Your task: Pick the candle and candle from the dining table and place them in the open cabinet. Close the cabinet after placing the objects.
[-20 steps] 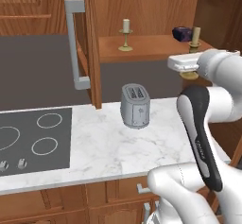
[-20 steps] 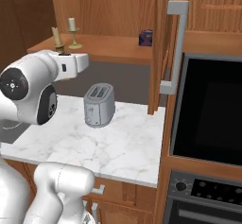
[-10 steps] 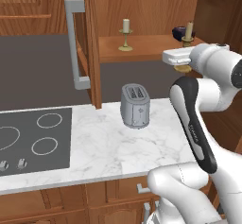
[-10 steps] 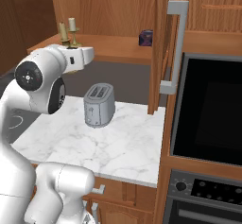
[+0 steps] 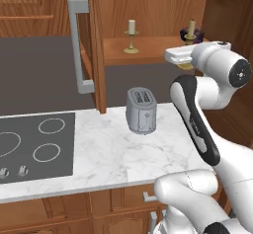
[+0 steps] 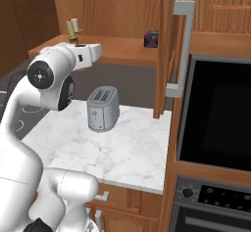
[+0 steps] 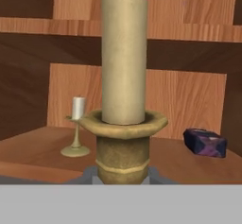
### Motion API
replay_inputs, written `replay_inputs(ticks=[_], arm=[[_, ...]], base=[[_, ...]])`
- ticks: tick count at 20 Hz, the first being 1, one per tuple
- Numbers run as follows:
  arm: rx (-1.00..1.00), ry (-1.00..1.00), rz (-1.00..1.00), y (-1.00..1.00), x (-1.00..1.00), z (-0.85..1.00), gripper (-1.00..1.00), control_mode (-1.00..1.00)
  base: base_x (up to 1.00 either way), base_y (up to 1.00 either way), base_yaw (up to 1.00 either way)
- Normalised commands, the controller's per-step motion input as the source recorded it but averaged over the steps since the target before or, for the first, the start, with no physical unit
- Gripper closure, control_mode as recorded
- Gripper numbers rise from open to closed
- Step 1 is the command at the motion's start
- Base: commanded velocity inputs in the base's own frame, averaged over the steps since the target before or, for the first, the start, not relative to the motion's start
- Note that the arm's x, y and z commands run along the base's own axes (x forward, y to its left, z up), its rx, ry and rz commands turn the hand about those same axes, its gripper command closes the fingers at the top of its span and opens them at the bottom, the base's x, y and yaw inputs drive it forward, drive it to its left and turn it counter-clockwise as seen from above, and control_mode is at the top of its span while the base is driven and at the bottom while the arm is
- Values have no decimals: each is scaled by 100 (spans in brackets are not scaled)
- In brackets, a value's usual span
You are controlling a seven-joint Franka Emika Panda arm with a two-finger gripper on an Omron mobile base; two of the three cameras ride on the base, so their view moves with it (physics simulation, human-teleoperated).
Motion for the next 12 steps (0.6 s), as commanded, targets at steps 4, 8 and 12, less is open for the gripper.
replay_inputs(ticks=[4,8,12], arm=[[0,11,0,-1,44,8,100,-100],[0,0,0,0,38,8,100,-100],[0,0,0,0,56,0,100,-100]], base=[[0,0,0],[0,0,0],[0,0,0]])
